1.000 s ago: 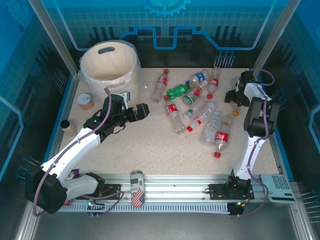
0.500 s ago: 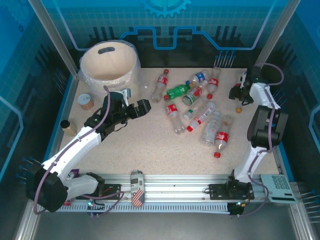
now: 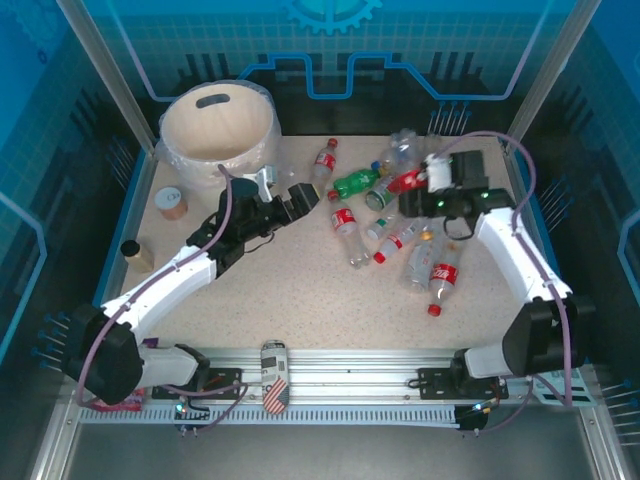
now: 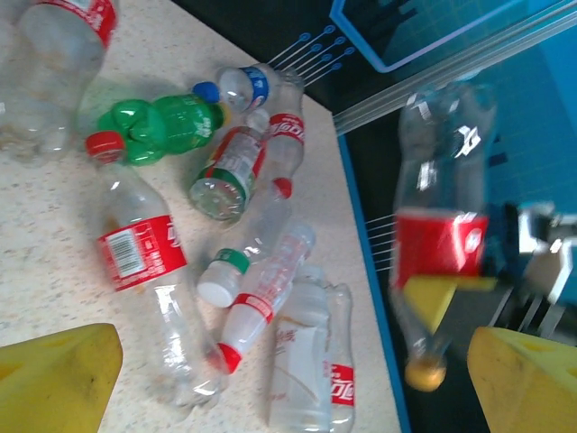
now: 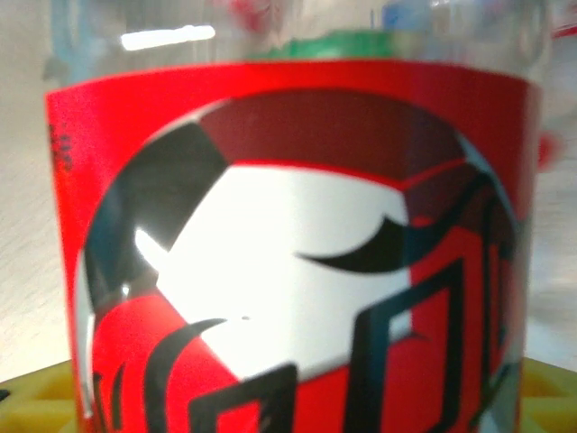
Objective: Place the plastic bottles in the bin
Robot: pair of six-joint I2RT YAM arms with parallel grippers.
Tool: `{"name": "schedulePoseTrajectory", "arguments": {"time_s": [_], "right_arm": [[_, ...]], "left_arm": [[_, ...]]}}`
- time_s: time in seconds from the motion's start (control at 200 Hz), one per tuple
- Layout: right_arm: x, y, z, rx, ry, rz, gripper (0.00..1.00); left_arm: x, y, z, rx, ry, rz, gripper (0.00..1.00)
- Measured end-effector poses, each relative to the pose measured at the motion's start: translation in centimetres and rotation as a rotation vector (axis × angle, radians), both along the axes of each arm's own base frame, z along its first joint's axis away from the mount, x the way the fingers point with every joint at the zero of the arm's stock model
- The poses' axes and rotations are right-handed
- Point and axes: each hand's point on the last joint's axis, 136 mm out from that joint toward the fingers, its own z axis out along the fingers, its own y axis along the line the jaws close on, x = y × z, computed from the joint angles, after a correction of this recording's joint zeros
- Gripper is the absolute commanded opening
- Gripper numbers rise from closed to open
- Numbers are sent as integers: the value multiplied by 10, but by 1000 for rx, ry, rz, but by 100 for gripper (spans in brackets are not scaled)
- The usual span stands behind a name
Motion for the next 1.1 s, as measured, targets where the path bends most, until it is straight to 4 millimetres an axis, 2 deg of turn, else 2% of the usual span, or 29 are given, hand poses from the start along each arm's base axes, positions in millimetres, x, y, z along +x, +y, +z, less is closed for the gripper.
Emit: {"name": "schedulePoseTrajectory", "arguments": {"time_s": [0.085, 0.18, 0.32, 0.395, 0.535, 0.665, 0.765, 0.986, 1.101], "right_arm": [[-26, 32, -18, 41, 44, 83, 57], [-44, 55, -32, 68, 79, 143, 57], [-60, 85, -34, 104, 69, 228, 57], [-67, 95, -33, 130, 57, 256, 57], [-71, 101, -32, 150, 44, 271, 58], [-71, 104, -28, 160, 23, 276, 58], [-70, 104, -25, 167, 8, 277, 59], [-69, 105, -25, 171, 10, 272, 67], [-70, 105, -24, 172, 10, 275, 77]], "left_arm": [[1, -13, -5, -7, 9, -21, 99], [2, -32, -11, -10, 19, -55, 99], [5, -57, -18, -13, 37, -88, 99], [5, -66, -23, -11, 47, -90, 99], [7, -75, -31, -32, 79, -79, 82], [10, -74, -31, -54, 89, -51, 75], [12, -74, -29, -67, 89, -40, 66], [13, -74, -31, -69, 92, -34, 58], [13, -74, -31, -67, 91, -32, 55]]}}
